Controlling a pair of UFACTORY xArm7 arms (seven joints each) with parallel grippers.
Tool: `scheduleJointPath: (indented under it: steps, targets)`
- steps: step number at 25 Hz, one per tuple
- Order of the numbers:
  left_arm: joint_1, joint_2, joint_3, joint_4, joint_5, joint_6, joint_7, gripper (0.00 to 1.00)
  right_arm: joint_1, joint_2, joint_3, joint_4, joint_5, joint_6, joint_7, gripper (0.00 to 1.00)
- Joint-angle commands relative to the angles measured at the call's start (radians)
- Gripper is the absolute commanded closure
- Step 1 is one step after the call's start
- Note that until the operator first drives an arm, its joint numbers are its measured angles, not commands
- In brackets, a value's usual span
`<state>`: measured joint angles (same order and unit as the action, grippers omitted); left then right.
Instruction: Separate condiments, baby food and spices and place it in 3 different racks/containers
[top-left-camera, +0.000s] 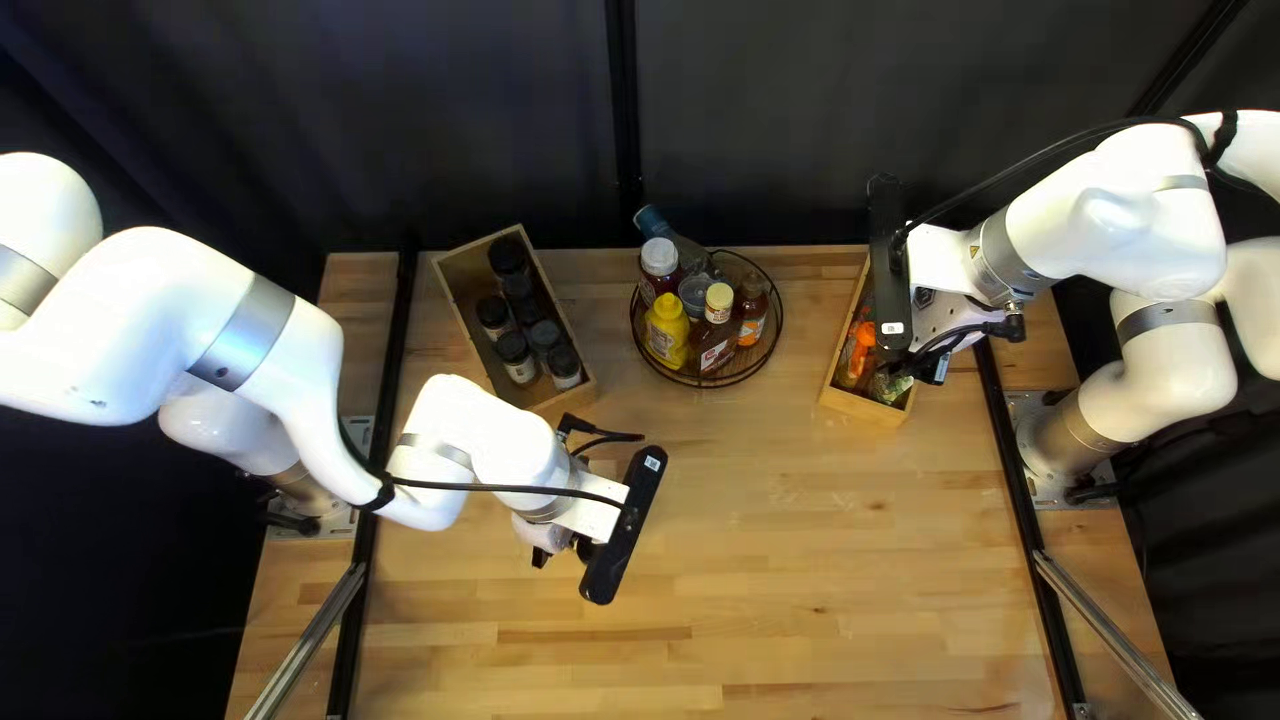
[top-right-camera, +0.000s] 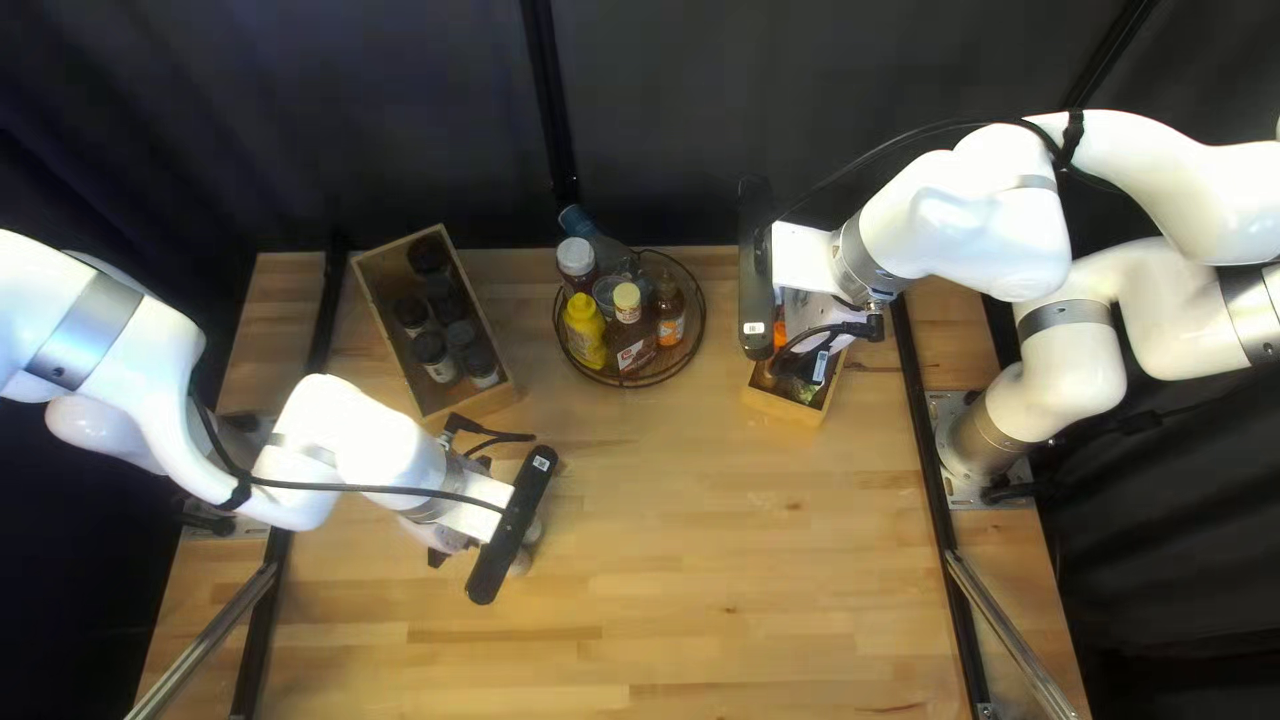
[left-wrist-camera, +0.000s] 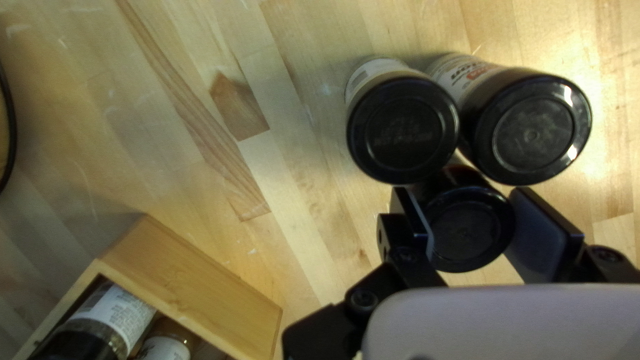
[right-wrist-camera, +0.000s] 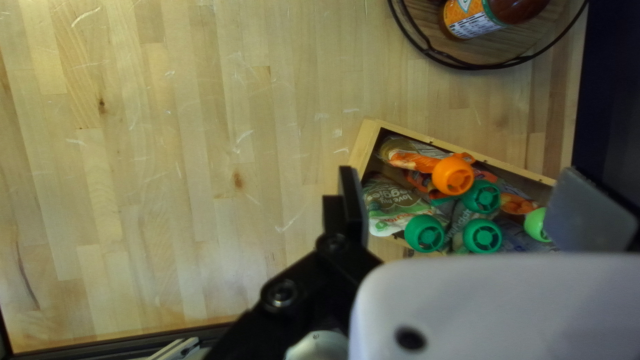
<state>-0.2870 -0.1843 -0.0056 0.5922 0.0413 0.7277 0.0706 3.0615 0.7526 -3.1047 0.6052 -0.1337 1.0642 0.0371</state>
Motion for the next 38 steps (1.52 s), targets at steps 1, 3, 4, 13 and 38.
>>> scheduleJointPath:
  steps: [1, 3, 4, 13, 38]
  targets:
    - [0.028, -0.115, 0.004, -0.014, 0.024, 0.111, -0.042, 1.00, 0.000, 0.000, 0.000, 0.000, 0.000, 0.000, 0.000, 0.00]
    - [0.050, -0.194, 0.006, -0.019, 0.040, 0.183, -0.066, 1.00, 0.000, 0.000, 0.000, 0.000, 0.000, 0.000, 0.000, 0.00]
    - [0.061, -0.223, 0.005, -0.021, 0.050, 0.212, -0.081, 1.00, 0.000, 0.000, 0.000, 0.000, 0.000, 0.000, 0.000, 0.00]
    - [0.181, -0.400, 0.044, -0.046, 0.136, 0.366, -0.146, 1.00, 0.000, 0.000, 0.000, 0.000, 0.000, 0.000, 0.000, 0.00]
    - [0.520, -0.553, 0.373, -0.013, 0.380, 0.427, -0.031, 1.00, 0.000, 0.000, 0.000, 0.000, 0.000, 0.000, 0.000, 0.00]
